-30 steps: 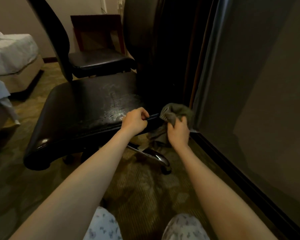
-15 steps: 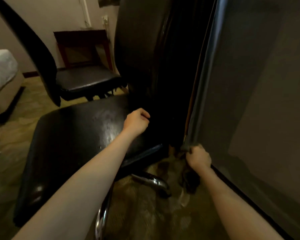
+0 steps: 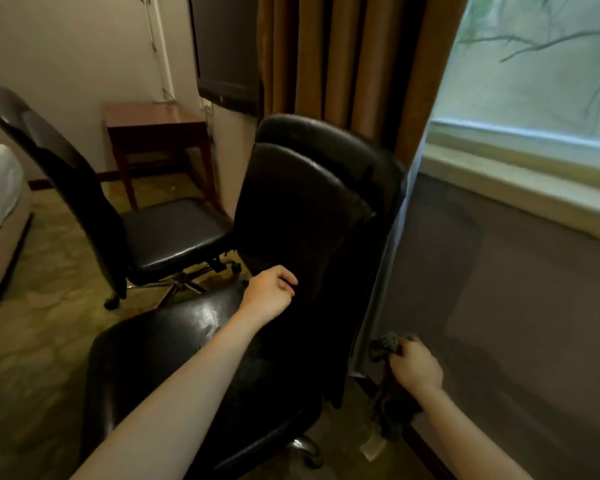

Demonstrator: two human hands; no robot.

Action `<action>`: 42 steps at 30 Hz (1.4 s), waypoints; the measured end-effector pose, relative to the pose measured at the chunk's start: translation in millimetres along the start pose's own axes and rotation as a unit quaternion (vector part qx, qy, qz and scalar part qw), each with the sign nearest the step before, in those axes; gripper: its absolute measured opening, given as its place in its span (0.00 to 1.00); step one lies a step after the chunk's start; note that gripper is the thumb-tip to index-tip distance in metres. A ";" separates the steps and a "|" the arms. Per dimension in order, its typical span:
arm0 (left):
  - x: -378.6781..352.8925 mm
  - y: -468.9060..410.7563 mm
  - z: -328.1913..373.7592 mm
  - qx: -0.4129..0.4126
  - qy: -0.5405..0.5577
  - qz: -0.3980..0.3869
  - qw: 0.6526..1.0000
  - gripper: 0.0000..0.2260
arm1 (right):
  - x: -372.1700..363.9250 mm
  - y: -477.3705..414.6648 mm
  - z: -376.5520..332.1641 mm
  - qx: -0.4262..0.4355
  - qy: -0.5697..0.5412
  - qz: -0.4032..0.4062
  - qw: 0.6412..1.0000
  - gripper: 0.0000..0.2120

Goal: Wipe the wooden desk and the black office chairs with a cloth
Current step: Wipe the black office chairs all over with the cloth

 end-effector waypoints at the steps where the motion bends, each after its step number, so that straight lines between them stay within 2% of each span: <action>1: 9.3 1.8 18.3 -0.003 0.002 -0.008 1.000 0.15 | 19.4 4.9 -9.9 0.002 0.008 -0.001 1.000 0.22; 3: 24.0 3.9 49.7 -0.005 0.006 -0.029 1.000 0.15 | 53.7 12.7 -27.7 0.018 0.015 -0.010 1.000 0.28; 6: 43.2 5.1 94.1 -0.004 -0.005 -0.059 0.998 0.14 | 108.5 18.5 -57.5 0.036 0.007 -0.047 0.998 0.32; 11: 63.2 1.5 157.6 -0.012 -0.021 -0.106 0.994 0.12 | 191.3 11.9 -119.8 0.106 0.078 -0.061 0.989 0.40; 13: 65.1 -1.4 172.9 -0.023 -0.025 -0.109 0.993 0.12 | 208.3 11.2 -142.0 0.121 0.111 -0.068 0.984 0.40; 16: 62.4 -7.2 185.8 -0.031 -0.032 -0.119 0.992 0.12 | 215.8 14.6 -152.3 0.114 0.120 -0.093 0.982 0.37; 21: 49.2 -18.9 205.7 -0.044 -0.067 -0.132 0.988 0.18 | 210.7 24.0 -146.2 0.100 0.116 -0.086 0.984 0.38; 24: 38.1 -18.1 221.0 -0.046 -0.059 -0.112 0.991 0.20 | 204.4 39.7 -143.0 0.097 0.109 -0.093 0.985 0.39; 28: 28.3 -4.5 236.7 -0.037 -0.116 -0.045 0.991 0.24 | 199.3 71.5 -134.2 0.099 0.106 -0.121 0.982 0.39; 33: 16.9 30.1 235.9 -0.027 -0.150 -0.045 0.987 0.28 | 200.0 121.1 -131.4 0.141 0.156 -0.143 0.967 0.39; 37: 20.9 71.2 225.9 -0.047 -0.179 -0.017 0.982 0.25 | 209.3 157.0 -132.5 0.178 0.194 -0.117 0.958 0.38; 42: 41.4 128.7 209.0 -0.086 -0.172 -0.020 0.981 0.18 | 233.9 191.0 -130.5 0.145 0.171 -0.055 0.973 0.36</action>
Point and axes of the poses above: each hand's wrist, its own y-axis away from the middle knuckle, its own x-axis out of the back of the hand, z = x × y, the point moved 2 cm from there along -y, towards the middle knuckle, and after that the axes turned 3 degrees about -z, right-handed, at the moved point
